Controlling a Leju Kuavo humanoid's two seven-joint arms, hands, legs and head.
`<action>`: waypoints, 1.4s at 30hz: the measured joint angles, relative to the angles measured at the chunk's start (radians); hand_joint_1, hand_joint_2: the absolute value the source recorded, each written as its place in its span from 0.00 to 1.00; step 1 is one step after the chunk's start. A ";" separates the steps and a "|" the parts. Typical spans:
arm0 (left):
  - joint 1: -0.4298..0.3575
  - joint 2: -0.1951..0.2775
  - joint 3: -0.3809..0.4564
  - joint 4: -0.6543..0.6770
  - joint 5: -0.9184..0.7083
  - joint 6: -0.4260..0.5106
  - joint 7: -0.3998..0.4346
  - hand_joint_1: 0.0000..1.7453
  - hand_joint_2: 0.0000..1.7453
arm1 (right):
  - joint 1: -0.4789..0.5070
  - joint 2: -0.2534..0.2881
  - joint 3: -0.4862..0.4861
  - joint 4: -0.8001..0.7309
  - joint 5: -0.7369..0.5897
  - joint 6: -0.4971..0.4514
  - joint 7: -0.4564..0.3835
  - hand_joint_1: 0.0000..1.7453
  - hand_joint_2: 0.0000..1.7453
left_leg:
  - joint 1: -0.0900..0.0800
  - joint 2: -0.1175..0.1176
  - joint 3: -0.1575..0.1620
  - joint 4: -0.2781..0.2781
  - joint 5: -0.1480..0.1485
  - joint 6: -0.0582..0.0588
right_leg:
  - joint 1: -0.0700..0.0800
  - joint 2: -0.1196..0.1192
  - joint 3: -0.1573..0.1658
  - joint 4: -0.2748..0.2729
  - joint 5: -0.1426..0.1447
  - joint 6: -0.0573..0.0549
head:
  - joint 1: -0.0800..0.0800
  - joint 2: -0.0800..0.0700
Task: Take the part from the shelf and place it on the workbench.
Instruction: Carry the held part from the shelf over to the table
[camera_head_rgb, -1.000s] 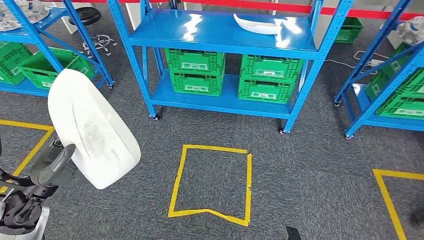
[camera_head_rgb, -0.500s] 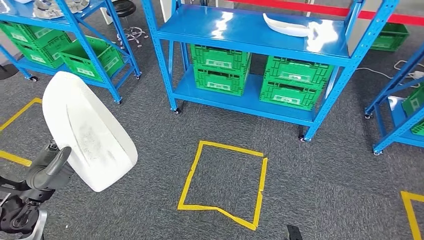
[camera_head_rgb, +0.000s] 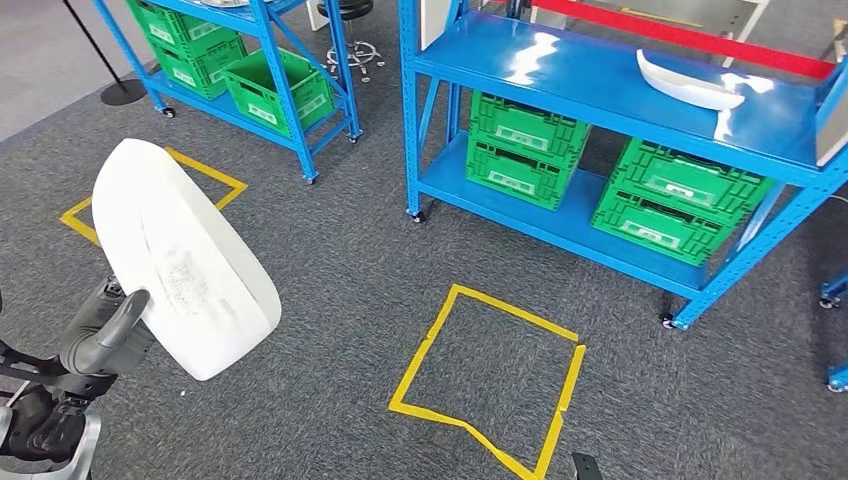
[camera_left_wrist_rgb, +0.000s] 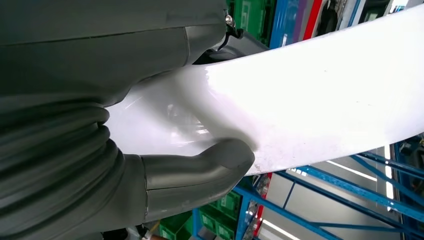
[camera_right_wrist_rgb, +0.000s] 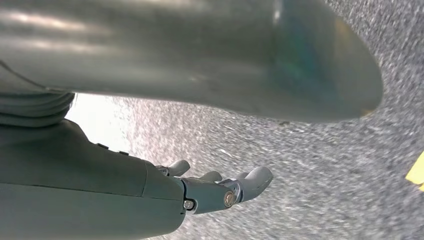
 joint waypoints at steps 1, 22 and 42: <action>0.000 0.000 0.000 -0.001 0.000 0.000 0.000 1.00 1.00 | 0.000 0.000 0.000 0.000 0.001 0.000 0.000 0.00 0.00 | 0.000 -0.012 -0.005 0.004 0.000 -0.007 | -0.001 0.013 0.013 -0.030 0.007 -0.001 | 0.000 0.000; -0.010 0.007 0.013 0.014 0.004 -0.001 0.001 1.00 1.00 | -0.006 -0.002 0.008 0.000 0.039 0.016 0.000 0.00 0.00 | -0.010 0.115 0.022 -0.027 0.001 0.010 | 0.012 -0.137 0.020 -0.006 -0.034 -0.006 | -0.009 0.000; 0.019 0.013 0.044 0.022 0.001 0.001 -0.002 1.00 1.00 | 0.001 -0.004 0.034 0.000 0.072 0.019 -0.023 0.00 0.00 | 0.000 0.099 -0.144 0.267 -0.104 -0.045 | 0.015 -0.105 0.030 -0.056 0.009 -0.050 | -0.014 0.000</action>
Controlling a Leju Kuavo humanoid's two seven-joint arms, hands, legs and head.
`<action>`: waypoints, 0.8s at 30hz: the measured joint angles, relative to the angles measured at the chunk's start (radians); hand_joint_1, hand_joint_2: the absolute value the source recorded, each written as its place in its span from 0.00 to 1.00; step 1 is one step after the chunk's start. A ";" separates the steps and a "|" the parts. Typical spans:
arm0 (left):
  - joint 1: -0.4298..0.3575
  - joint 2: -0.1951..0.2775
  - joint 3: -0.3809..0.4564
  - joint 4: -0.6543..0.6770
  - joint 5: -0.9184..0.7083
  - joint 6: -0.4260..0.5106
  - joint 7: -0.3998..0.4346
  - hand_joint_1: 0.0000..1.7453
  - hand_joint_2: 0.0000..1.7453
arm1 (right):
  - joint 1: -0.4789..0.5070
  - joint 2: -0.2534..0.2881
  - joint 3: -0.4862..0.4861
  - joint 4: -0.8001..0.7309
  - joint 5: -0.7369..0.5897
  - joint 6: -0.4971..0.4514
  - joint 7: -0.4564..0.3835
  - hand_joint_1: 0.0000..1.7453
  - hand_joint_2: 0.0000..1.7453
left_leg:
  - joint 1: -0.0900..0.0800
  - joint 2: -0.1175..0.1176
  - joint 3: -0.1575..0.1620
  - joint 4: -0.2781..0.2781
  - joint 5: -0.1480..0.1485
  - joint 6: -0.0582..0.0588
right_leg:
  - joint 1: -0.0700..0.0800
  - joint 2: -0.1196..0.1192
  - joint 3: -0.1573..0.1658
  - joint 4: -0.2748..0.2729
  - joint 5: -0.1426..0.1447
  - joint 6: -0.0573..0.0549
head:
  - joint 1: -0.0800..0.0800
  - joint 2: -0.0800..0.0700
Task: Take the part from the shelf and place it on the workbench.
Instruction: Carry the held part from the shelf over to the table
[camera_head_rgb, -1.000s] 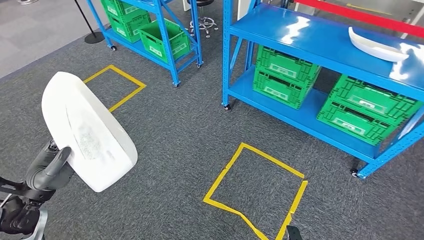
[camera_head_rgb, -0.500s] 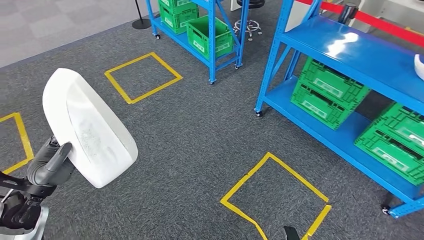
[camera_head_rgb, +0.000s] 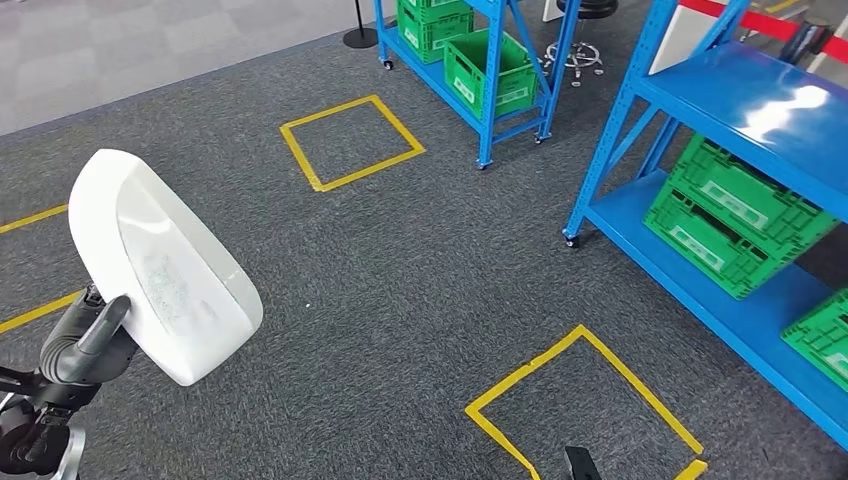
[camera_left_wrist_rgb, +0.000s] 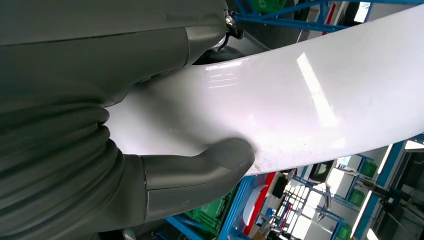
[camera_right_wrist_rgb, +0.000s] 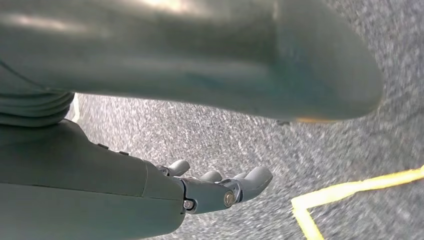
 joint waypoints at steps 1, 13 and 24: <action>0.000 0.000 0.000 0.000 0.000 0.000 0.000 1.00 1.00 | -0.001 0.000 0.000 0.000 0.000 0.000 0.000 0.00 0.00 | -0.001 0.005 0.020 -0.037 0.026 0.003 | 0.001 -0.015 0.002 0.000 -0.002 0.000 | 0.000 0.000; 0.045 0.034 0.038 -0.030 0.004 -0.009 -0.010 1.00 1.00 | -0.001 0.000 0.009 0.000 0.006 0.000 0.001 0.00 0.00 | -0.012 -0.010 0.159 -0.298 0.118 0.061 | -0.003 0.045 -0.079 0.202 -0.118 0.043 | 0.006 0.000; 0.080 0.015 0.036 -0.022 -0.050 0.007 -0.015 1.00 1.00 | 0.000 -0.010 0.011 0.000 0.020 -0.001 0.025 0.00 0.00 | 0.001 -0.135 0.130 -0.268 0.111 0.011 | -0.015 0.101 -0.011 0.004 0.010 0.031 | 0.011 0.000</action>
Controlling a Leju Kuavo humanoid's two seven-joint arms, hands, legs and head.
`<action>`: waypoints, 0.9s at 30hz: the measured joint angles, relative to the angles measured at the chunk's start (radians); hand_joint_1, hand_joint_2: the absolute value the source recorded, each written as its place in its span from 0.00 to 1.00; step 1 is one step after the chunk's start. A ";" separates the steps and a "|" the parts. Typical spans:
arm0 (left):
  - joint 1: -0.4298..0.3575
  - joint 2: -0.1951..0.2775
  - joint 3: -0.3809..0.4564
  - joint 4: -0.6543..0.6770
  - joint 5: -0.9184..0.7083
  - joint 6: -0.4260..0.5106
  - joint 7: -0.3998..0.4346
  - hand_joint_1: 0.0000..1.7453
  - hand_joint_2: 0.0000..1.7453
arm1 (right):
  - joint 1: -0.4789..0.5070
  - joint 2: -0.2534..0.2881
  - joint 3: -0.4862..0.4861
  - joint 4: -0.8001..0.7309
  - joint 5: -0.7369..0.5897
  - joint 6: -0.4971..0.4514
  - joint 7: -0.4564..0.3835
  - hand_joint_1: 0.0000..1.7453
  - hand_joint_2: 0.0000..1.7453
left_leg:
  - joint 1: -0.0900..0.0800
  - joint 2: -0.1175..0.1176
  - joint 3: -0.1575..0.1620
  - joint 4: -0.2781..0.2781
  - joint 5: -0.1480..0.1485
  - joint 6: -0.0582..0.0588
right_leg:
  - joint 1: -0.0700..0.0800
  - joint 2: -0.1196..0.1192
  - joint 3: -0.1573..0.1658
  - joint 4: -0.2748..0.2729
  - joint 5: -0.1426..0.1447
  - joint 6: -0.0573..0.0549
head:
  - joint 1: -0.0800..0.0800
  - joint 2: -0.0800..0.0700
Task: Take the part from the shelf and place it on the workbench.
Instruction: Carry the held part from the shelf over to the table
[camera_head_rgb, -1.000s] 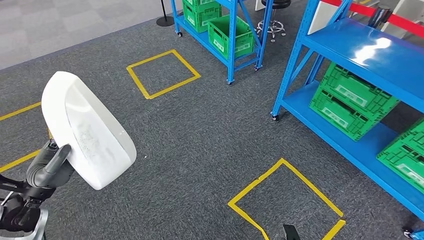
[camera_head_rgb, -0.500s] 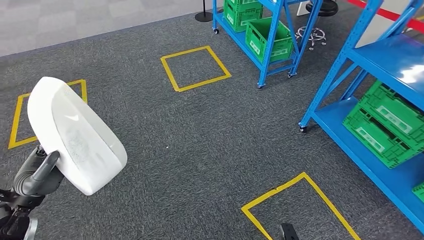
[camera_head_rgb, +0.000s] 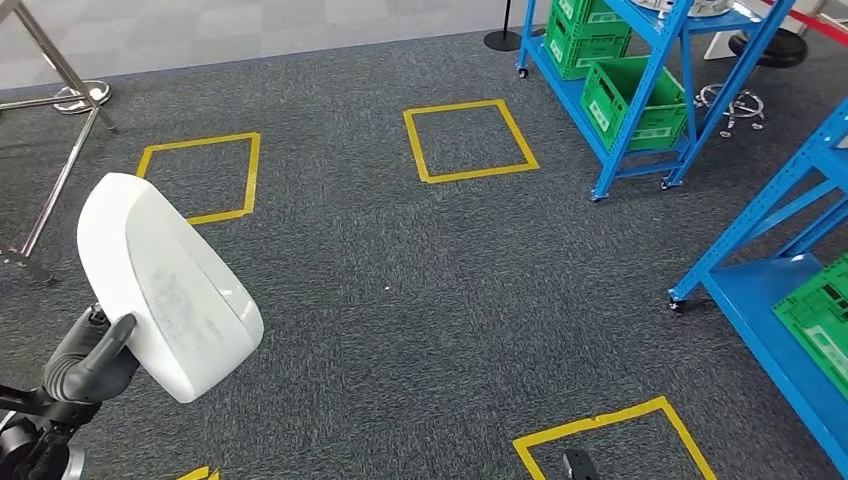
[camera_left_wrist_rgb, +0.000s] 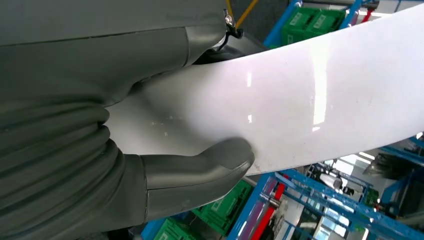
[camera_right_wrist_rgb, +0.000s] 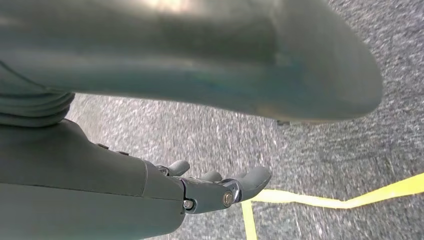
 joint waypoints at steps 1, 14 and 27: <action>0.001 -0.002 -0.001 0.005 -0.004 0.002 -0.002 1.00 1.00 | 0.000 -0.002 0.000 0.000 0.000 0.000 0.002 0.00 0.00 | -0.001 0.028 -0.011 0.019 -0.011 -0.004 | 0.000 -0.014 0.004 -0.005 0.003 -0.008 | -0.003 0.000; 0.000 -0.023 -0.006 0.040 -0.007 0.003 -0.008 1.00 1.00 | 0.007 -0.010 0.001 0.000 0.000 0.000 0.007 0.00 0.00 | -0.012 0.191 0.020 -0.001 -0.006 0.017 | 0.016 -0.184 0.034 -0.012 -0.022 0.006 | -0.011 0.000; -0.008 -0.037 -0.008 0.047 -0.008 0.004 -0.009 1.00 1.00 | 0.011 -0.016 0.002 0.000 0.001 0.001 0.007 0.00 0.00 | 0.000 0.015 0.013 0.006 -0.006 0.023 | -0.003 0.039 -0.010 0.012 0.000 0.023 | 0.005 0.000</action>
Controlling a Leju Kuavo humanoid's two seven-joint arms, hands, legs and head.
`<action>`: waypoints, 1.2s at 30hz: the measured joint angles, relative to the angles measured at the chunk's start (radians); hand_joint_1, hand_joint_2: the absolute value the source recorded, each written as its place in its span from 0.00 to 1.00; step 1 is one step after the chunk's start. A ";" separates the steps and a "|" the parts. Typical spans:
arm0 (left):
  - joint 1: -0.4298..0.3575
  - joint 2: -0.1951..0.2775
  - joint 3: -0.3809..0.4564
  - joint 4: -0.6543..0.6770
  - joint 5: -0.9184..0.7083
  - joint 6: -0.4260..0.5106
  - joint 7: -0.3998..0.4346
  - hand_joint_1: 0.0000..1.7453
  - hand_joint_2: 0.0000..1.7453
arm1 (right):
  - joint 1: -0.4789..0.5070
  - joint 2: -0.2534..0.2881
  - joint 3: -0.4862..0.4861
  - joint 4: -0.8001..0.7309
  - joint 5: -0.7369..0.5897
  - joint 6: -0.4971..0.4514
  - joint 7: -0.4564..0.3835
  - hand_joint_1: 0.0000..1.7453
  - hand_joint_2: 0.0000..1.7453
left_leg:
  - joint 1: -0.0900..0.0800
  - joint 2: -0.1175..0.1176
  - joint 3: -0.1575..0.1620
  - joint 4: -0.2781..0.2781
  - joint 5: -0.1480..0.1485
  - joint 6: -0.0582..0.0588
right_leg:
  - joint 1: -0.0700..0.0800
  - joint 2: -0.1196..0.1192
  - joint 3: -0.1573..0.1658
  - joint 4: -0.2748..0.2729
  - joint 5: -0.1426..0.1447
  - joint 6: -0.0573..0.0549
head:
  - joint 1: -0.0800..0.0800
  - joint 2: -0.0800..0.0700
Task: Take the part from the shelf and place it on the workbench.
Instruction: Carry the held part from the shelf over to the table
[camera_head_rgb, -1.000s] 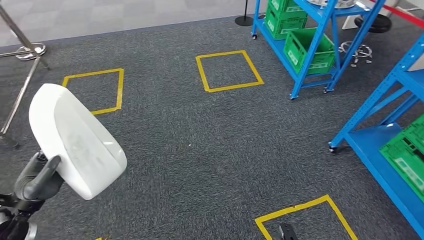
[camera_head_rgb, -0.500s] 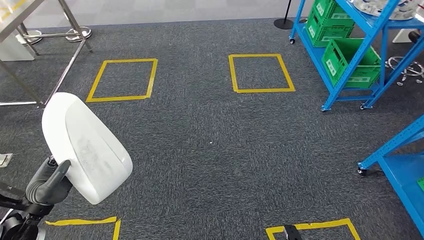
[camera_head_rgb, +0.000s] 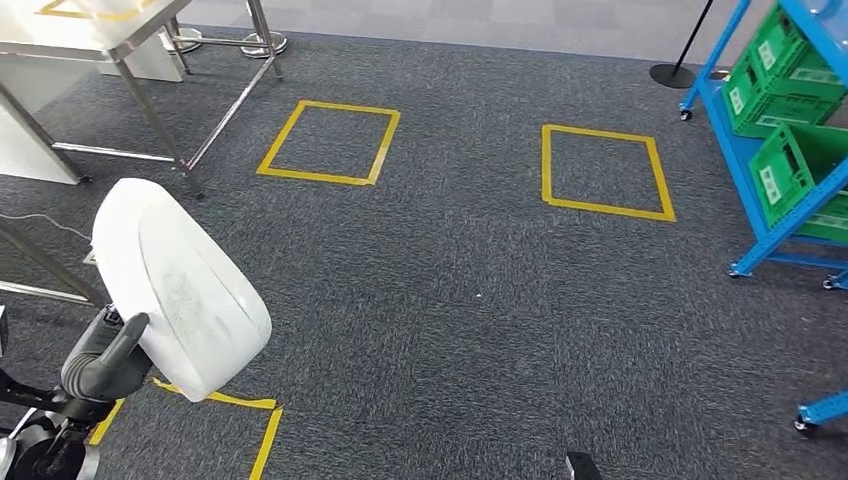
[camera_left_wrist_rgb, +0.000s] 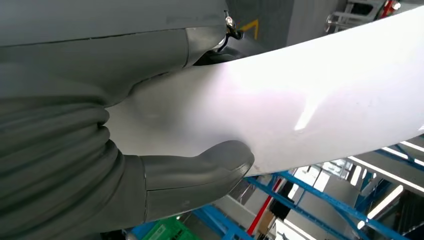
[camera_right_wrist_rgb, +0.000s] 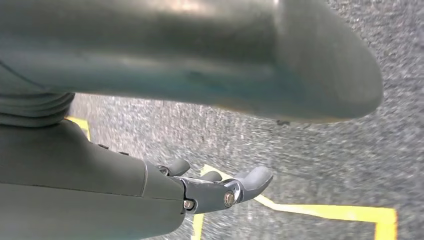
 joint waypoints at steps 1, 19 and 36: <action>0.000 -0.001 0.000 0.000 0.000 0.000 0.000 1.00 1.00 | 0.000 0.000 0.000 0.000 0.000 0.000 0.000 0.00 0.00 | 0.001 -0.013 -0.004 -0.001 0.002 -0.008 | 0.001 0.004 0.002 -0.006 -0.004 -0.002 | 0.000 0.000; 0.003 0.004 -0.003 0.006 0.000 0.000 -0.001 1.00 1.00 | -0.005 0.000 0.002 0.000 0.000 0.000 0.000 0.00 0.00 | -0.006 0.146 0.012 -0.015 0.006 0.005 | 0.016 -0.197 0.050 -0.022 -0.031 -0.012 | -0.013 0.000; -0.073 0.122 0.163 -0.101 -0.016 0.094 0.036 1.00 1.00 | -0.022 0.017 0.017 0.000 0.014 -0.001 0.029 0.00 0.00 | 0.011 0.050 -0.042 0.051 -0.021 -0.042 | 0.001 -0.085 0.015 -0.019 0.005 -0.036 | -0.002 0.000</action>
